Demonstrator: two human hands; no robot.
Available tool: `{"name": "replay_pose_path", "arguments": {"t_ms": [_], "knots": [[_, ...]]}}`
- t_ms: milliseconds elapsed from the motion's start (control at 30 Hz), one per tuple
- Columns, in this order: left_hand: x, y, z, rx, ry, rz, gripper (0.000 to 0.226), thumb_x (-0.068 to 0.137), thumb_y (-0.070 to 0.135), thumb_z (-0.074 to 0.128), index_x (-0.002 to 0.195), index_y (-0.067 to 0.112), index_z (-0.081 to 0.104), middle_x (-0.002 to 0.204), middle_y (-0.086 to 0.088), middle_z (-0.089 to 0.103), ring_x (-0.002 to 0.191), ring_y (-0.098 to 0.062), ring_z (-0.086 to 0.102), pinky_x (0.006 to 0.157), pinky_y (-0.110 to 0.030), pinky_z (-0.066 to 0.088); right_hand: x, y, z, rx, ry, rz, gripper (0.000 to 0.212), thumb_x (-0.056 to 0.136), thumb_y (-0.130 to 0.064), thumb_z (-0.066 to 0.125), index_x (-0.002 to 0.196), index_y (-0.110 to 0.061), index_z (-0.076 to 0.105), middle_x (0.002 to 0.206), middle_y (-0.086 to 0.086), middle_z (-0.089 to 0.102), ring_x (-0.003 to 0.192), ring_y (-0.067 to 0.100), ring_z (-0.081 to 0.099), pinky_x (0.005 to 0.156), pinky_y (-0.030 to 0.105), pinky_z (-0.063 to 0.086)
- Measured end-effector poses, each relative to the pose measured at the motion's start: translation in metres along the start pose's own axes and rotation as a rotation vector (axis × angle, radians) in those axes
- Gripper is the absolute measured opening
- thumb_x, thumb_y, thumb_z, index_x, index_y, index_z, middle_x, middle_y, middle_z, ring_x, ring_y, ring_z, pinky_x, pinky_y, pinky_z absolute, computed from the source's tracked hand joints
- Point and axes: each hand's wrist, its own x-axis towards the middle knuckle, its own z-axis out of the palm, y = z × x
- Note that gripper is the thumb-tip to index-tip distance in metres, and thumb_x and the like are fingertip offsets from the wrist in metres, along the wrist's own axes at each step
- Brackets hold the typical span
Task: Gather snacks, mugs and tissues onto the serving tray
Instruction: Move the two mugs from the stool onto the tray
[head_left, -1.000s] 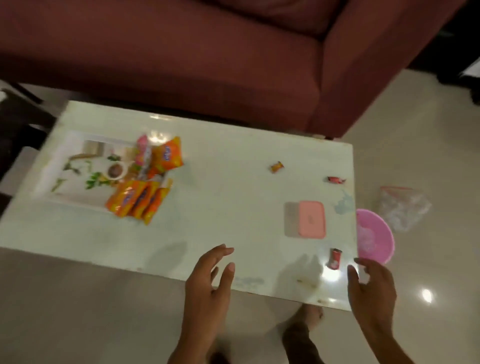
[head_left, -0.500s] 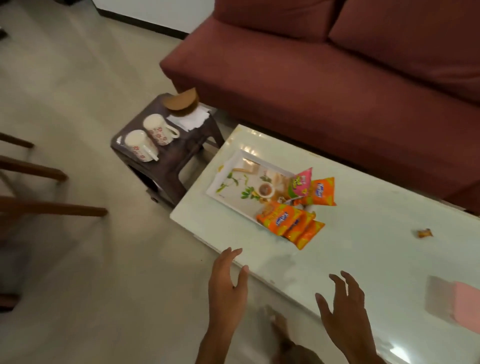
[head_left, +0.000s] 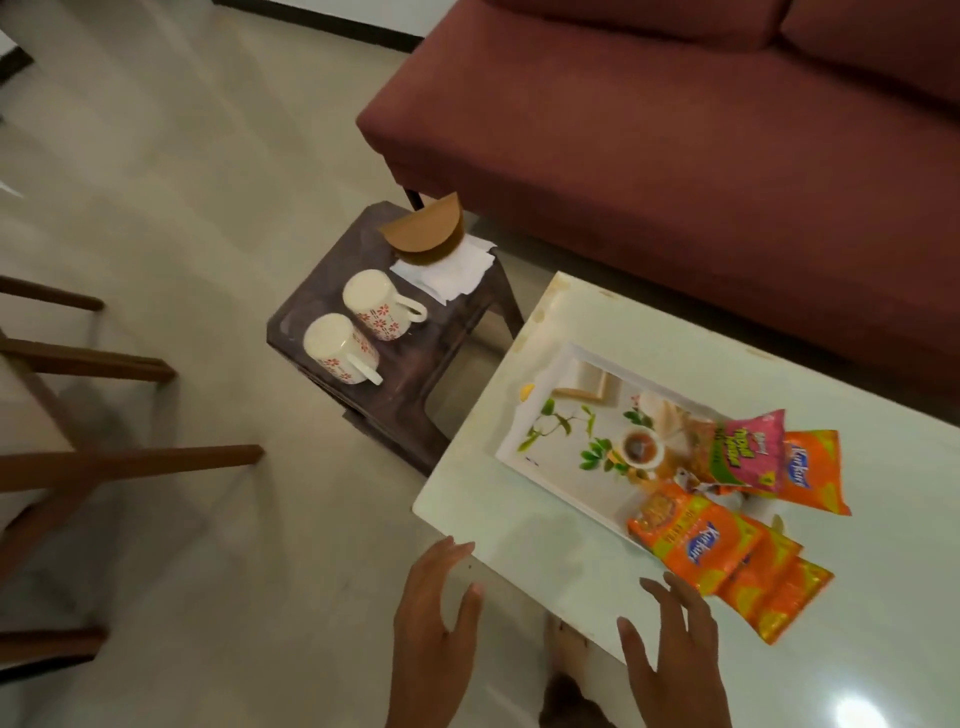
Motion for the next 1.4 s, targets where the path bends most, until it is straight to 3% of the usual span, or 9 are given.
{"name": "replay_pose_path", "arguments": {"t_ms": [200,400,567,700,833,933,1000,1200,1400], "knots": [[0.103,-0.022,-0.082,-0.05,0.161,-0.125,0.039,0.093,0.011,0.064,0.125,0.032,0.06,0.133,0.006,0.058,0.122,-0.016,0.057,0.102,-0.042,0.051,0.047,-0.089,0.02,0.092,-0.058,-0.097,0.04,0.091,-0.024,0.06,0.129,-0.016,0.052,0.146,0.007,0.036,0.136,0.023,0.034,0.101,0.039,0.041],[0.236,-0.012,-0.145,-0.053,0.25,-0.023,0.038,0.095,0.02,0.061,0.131,0.029,0.057,0.136,0.003,0.059,0.121,-0.012,0.056,0.094,-0.032,0.051,0.112,-0.208,0.045,0.194,-0.059,-0.19,0.038,0.093,-0.023,0.059,0.129,-0.02,0.05,0.138,-0.001,0.046,0.127,0.017,0.045,0.102,0.044,0.047],[0.365,-0.008,-0.162,0.024,0.038,0.073,0.04,0.095,0.029,0.06,0.135,0.026,0.057,0.138,0.001,0.06,0.122,-0.012,0.058,0.077,-0.006,0.038,0.178,-0.298,0.091,0.262,0.003,-0.217,0.035,0.095,-0.026,0.056,0.13,-0.023,0.053,0.125,-0.004,0.056,0.108,0.007,0.056,0.089,0.025,0.053],[0.436,-0.012,-0.154,0.21,-0.181,0.073,0.044,0.098,0.039,0.051,0.14,0.025,0.054,0.135,-0.002,0.064,0.11,-0.006,0.055,0.077,-0.01,0.036,0.235,-0.342,0.133,0.26,0.056,-0.109,0.04,0.093,-0.018,0.059,0.132,-0.022,0.053,0.126,-0.001,0.058,0.109,0.009,0.057,0.089,0.019,0.049],[0.463,-0.018,-0.136,0.314,-0.391,0.096,0.046,0.099,0.044,0.047,0.137,0.019,0.056,0.132,-0.007,0.065,0.12,-0.023,0.058,0.094,-0.034,0.042,0.267,-0.352,0.169,0.125,0.043,-0.099,0.042,0.092,-0.017,0.063,0.133,-0.019,0.056,0.131,0.001,0.058,0.12,0.016,0.053,0.104,0.029,0.043],[0.468,-0.022,-0.127,0.355,-0.427,0.143,0.038,0.099,0.042,0.048,0.111,0.011,0.067,0.105,-0.008,0.072,0.093,-0.022,0.061,0.079,-0.031,0.038,0.273,-0.353,0.184,0.053,0.065,-0.151,0.03,0.09,-0.013,0.063,0.12,-0.016,0.066,0.117,0.003,0.067,0.11,0.017,0.056,0.094,0.017,0.036],[0.469,-0.021,-0.124,0.371,-0.394,0.178,0.036,0.098,0.04,0.05,0.105,0.011,0.069,0.095,-0.007,0.071,0.084,-0.019,0.057,0.076,-0.031,0.037,0.275,-0.352,0.185,0.042,0.094,-0.174,0.023,0.088,-0.005,0.061,0.108,-0.012,0.071,0.104,0.005,0.07,0.1,0.019,0.06,0.089,0.028,0.046],[0.444,0.006,-0.113,0.139,-0.437,0.198,0.03,0.092,0.048,0.055,0.106,0.026,0.071,0.097,-0.004,0.076,0.094,-0.026,0.072,0.088,-0.05,0.057,0.259,-0.334,0.153,0.145,0.265,-0.126,0.027,0.084,0.002,0.061,0.104,-0.012,0.073,0.1,0.007,0.073,0.093,0.021,0.064,0.082,0.034,0.052],[0.375,0.04,-0.048,0.0,-0.535,0.191,0.037,0.089,0.05,0.058,0.109,0.022,0.072,0.096,0.001,0.078,0.088,-0.017,0.074,0.078,-0.045,0.062,0.228,-0.253,0.076,0.075,0.301,-0.104,0.02,0.086,-0.008,0.066,0.105,-0.011,0.073,0.104,0.004,0.074,0.094,0.019,0.068,0.086,0.03,0.054]]}}
